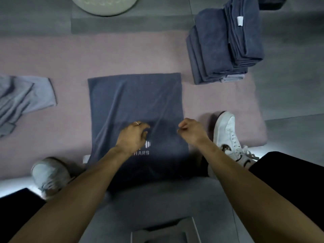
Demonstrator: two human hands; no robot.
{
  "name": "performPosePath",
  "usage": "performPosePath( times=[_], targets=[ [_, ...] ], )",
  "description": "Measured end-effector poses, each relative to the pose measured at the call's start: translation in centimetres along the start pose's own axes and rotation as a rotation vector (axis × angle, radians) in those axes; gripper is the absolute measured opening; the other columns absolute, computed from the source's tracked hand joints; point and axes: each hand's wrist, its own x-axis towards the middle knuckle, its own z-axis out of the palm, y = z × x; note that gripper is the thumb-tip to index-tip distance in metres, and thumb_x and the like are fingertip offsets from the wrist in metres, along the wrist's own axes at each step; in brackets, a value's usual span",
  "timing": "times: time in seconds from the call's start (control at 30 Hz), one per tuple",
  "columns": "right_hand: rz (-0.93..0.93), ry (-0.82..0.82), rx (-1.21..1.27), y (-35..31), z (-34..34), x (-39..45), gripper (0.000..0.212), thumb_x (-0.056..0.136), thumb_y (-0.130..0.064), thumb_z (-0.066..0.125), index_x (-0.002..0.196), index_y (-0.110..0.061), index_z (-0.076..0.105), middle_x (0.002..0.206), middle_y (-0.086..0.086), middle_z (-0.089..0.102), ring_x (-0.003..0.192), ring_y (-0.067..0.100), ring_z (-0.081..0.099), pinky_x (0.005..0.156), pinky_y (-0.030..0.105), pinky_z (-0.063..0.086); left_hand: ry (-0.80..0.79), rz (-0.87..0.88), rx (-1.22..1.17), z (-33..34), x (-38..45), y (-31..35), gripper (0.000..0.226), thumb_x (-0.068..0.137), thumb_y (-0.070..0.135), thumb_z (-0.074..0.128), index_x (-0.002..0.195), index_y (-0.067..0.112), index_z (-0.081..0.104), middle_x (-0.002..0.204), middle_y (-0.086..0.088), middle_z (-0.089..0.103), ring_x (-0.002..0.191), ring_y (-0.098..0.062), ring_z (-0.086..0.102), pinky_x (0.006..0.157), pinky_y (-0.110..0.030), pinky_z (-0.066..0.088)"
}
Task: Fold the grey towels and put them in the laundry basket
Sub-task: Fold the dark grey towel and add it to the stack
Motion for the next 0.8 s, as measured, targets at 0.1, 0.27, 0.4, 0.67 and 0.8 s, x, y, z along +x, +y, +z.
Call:
performPosePath(
  times=[0.1,0.27,0.4,0.67,0.8],
  targets=[
    [0.045,-0.006,-0.032,1.9,2.8,-4.0,0.017,0.089,-0.019,0.061,0.102,-0.010,0.068,0.112,0.008,0.068,0.106,0.026,0.062,0.086,0.023,0.041,-0.055,-0.003,0.010,1.6,-4.1,0.6,0.030,0.092,0.019,0.051,0.120,0.023,0.062,0.125,0.000,0.060,0.110,-0.024,0.058,0.084,-0.034,0.049],
    [0.157,-0.030,-0.098,5.4,7.1,-9.2,0.037,0.091,-0.020,0.056,0.125,-0.004,0.052,0.125,0.017,0.058,0.111,0.034,0.057,0.088,0.034,0.044,-0.140,0.036,0.096,5.7,-9.9,0.6,0.030,0.092,0.026,0.053,0.121,0.022,0.060,0.131,-0.002,0.056,0.116,-0.025,0.055,0.093,-0.033,0.045],
    [0.282,-0.070,-0.135,6.6,8.7,-10.6,0.054,0.089,-0.030,0.059,0.134,-0.012,0.035,0.131,0.014,0.050,0.115,0.034,0.055,0.091,0.041,0.045,-0.202,-0.008,0.090,7.7,-12.6,-0.1,0.048,0.087,0.021,0.060,0.134,0.018,0.052,0.143,-0.008,0.044,0.127,-0.032,0.046,0.106,-0.040,0.040],
    [0.363,-0.083,0.171,6.3,7.3,-7.9,0.028,0.092,-0.020,0.055,0.113,-0.001,0.057,0.112,0.018,0.062,0.104,0.035,0.062,0.091,0.040,0.053,-0.282,-0.103,0.186,8.1,-12.8,-0.6,0.063,0.088,0.026,0.060,0.146,0.023,0.037,0.151,-0.009,0.033,0.135,-0.031,0.037,0.111,-0.040,0.036],
    [0.487,-0.056,0.491,7.4,6.1,-8.2,0.012,0.090,-0.009,0.056,0.099,-0.002,0.055,0.084,0.015,0.062,0.081,0.036,0.069,0.075,0.046,0.060,-0.247,-0.101,0.346,9.2,-12.9,0.6,0.069,0.083,0.028,0.067,0.145,0.023,0.037,0.145,-0.014,0.034,0.126,-0.034,0.044,0.103,-0.044,0.041]
  ],
)
